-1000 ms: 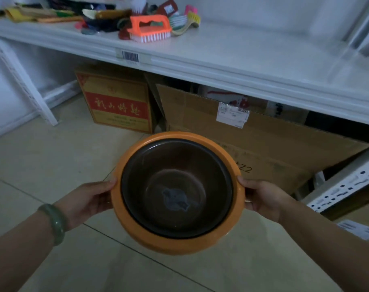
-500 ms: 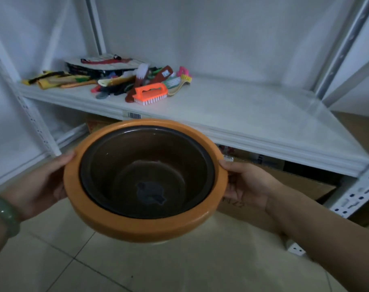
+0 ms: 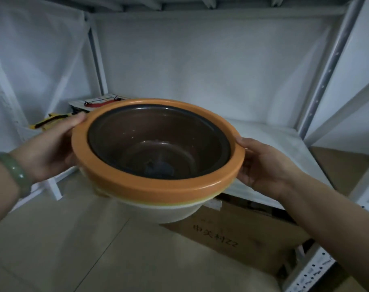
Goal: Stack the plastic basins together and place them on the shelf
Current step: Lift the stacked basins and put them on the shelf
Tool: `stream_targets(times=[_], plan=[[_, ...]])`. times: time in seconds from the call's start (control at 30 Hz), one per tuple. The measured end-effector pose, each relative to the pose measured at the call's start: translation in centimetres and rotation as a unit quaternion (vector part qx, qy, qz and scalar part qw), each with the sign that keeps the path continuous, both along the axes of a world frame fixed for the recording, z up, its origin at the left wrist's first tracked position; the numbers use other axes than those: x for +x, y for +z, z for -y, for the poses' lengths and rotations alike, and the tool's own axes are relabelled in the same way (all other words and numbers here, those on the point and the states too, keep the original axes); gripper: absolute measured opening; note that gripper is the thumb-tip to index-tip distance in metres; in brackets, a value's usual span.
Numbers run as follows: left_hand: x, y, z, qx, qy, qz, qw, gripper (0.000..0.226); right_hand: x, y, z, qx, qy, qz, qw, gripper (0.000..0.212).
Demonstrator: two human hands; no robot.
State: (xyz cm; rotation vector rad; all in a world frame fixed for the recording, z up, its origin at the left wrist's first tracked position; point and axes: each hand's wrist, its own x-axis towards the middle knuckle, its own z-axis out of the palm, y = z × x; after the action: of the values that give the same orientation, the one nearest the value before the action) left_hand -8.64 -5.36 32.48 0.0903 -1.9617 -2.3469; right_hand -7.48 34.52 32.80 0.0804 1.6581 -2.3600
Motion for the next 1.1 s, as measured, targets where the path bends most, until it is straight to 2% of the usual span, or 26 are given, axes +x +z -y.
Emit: stream_targets(times=[0.13, 0.3, 0.43, 0.57, 0.77, 1.1], plan=[[-0.8, 3.2, -6.4, -0.022, -0.030, 0.005, 0.999, 0.022, -1.2, 1.7, -3.2, 0.006, -0.044, -0.015, 0.999, 0.018], [-3.9, 3.8, -12.3, -0.006, -0.020, 0.054, 0.998, 0.021, -1.9, 2.5, -7.5, 0.013, -0.089, -0.022, 0.996, 0.014], [-6.0, 3.0, -16.6, 0.061, -0.031, 0.078, 0.995, 0.012, -2.9, 1.8, -10.3, 0.017, -0.143, 0.005, 0.990, 0.014], [-6.9, 1.6, -20.1, 0.091, -0.048, 0.091, 0.991, 0.015, -3.8, 0.7, -12.2, 0.006, -0.194, 0.020, 0.981, 0.031], [-9.3, 0.9, -21.0, 0.121, -0.056, 0.058, 0.989, 0.016, -4.5, 0.0, -12.8, 0.007, -0.189, -0.001, 0.982, 0.025], [-14.0, 0.3, -21.6, 0.113, -0.049, 0.031, 0.992, 0.012, -6.7, 0.2, -12.8, 0.016, -0.218, 0.004, 0.976, 0.022]])
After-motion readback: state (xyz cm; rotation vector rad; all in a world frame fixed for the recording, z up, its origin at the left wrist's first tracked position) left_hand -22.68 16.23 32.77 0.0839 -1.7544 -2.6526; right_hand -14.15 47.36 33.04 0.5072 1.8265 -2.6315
